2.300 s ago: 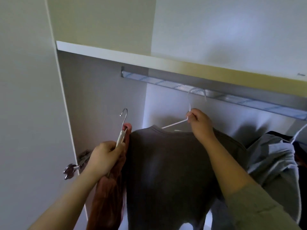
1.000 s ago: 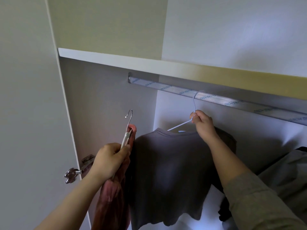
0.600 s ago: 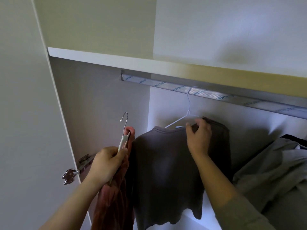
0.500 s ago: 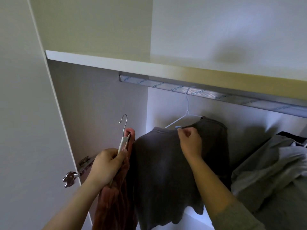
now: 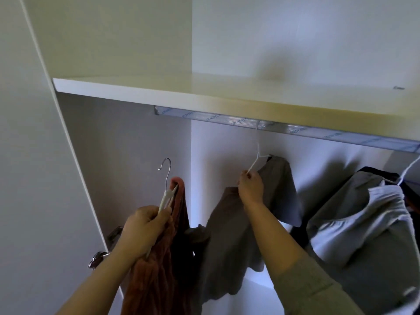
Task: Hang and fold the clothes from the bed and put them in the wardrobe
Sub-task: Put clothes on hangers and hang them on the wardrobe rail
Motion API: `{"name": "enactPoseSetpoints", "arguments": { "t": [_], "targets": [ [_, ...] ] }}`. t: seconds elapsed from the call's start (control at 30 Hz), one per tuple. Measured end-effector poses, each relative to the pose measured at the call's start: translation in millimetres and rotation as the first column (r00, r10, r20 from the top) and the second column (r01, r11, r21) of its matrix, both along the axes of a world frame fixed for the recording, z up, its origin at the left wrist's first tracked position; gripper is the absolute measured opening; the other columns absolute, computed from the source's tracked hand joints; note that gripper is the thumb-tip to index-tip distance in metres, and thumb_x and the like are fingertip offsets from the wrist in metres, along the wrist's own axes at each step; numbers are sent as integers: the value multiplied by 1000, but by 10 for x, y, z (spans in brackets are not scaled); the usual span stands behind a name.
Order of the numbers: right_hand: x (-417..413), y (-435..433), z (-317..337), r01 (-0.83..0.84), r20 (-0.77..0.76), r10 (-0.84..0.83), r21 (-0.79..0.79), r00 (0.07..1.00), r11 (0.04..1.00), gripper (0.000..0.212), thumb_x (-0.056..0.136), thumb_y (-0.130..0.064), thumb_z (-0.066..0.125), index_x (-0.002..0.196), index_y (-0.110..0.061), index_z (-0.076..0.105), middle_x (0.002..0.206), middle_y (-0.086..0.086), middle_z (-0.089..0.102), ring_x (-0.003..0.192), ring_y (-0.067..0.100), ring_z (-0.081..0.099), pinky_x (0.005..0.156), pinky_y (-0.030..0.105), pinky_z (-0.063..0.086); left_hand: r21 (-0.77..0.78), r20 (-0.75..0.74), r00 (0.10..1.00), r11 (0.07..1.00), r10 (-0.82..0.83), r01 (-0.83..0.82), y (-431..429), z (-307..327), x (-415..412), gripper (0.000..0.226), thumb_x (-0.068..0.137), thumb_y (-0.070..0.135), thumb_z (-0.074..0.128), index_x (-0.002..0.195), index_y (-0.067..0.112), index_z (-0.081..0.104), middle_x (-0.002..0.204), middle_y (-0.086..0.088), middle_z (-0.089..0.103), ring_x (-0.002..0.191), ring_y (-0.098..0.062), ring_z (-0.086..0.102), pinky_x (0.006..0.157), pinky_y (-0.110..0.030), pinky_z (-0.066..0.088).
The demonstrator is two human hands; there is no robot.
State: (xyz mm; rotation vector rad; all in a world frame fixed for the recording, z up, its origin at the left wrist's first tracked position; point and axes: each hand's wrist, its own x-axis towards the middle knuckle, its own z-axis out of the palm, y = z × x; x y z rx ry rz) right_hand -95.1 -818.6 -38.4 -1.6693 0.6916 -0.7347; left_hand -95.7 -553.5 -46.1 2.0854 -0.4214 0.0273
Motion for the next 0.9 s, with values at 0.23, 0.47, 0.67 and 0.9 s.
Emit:
{"name": "enactPoseSetpoints", "arguments": {
  "t": [0.23,0.47,0.67,0.9],
  "targets": [
    [-383,-282,37,191,-11,-193,-104,981,976,31,102,-15,39,111,-5,67,115,14,64,94,25,57,86,35,48,-53,-7,992,991,-123,122,-137,80,61,43,96,23,57,54,10,55,40,2,45,34,-5,40,39,-15,31],
    [-953,-684,142,190,5,-195,-252,981,949,32,101,-14,42,103,-3,72,103,12,65,90,21,57,71,25,40,-43,5,976,976,-216,216,-391,189,88,43,96,29,55,59,7,60,42,4,46,40,-8,42,48,-22,36],
    [-1363,-953,176,246,15,-256,-346,966,906,30,103,-12,43,107,-1,71,76,-2,54,73,14,49,73,26,34,3,32,966,966,-258,258,-690,144,1,44,96,34,53,61,9,62,44,4,49,38,-4,45,46,-13,34],
    [-1822,-1327,62,317,-21,-345,-350,938,882,29,102,-12,44,110,0,69,86,7,58,81,22,50,73,28,36,-23,24,950,950,-310,311,-1036,127,-97,47,97,31,53,52,17,51,39,8,48,37,-2,46,39,-9,33]
  ]
}}
